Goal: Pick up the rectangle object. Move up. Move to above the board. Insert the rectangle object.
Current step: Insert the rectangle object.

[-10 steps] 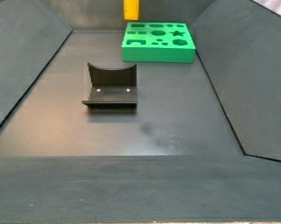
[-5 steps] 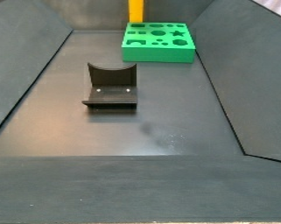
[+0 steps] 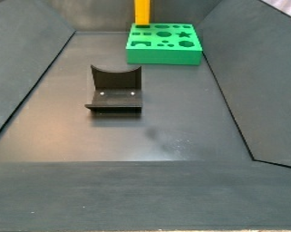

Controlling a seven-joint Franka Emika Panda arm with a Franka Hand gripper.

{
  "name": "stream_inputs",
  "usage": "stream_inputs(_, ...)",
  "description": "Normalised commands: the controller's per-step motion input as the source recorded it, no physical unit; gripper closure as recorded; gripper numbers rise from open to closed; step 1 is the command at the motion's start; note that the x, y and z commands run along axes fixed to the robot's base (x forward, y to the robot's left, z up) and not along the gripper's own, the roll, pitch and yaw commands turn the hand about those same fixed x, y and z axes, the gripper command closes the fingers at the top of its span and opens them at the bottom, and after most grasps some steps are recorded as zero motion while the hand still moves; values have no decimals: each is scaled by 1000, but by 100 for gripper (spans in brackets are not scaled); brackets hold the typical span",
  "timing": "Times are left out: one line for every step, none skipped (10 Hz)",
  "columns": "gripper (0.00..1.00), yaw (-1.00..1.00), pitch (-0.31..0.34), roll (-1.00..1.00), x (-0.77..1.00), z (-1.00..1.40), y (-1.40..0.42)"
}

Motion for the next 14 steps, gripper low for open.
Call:
stream_inputs(100,-20,0,29,-60,-206,-3)
stream_inputs(100,-23,0,9,-9,-157,-74)
stream_inputs(100,-14,0,0,0,-149,-80)
stream_inputs(100,0,0,0,0,-189,-46)
stream_inputs(100,0,0,0,0,-209,-43)
stream_inputs(100,-3,0,0,0,-277,0)
stream_inputs(100,-114,0,0,77,-277,0)
stream_inputs(100,-331,0,0,297,-197,-66)
stream_inputs(100,-351,0,0,337,-194,-63)
stream_inputs(100,-320,0,0,323,-191,-49)
stream_inputs(100,-214,24,20,237,-180,0)
stream_inputs(100,11,43,121,54,-351,43)
stream_inputs(100,380,31,231,0,-343,169)
stream_inputs(100,377,90,291,0,-234,151)
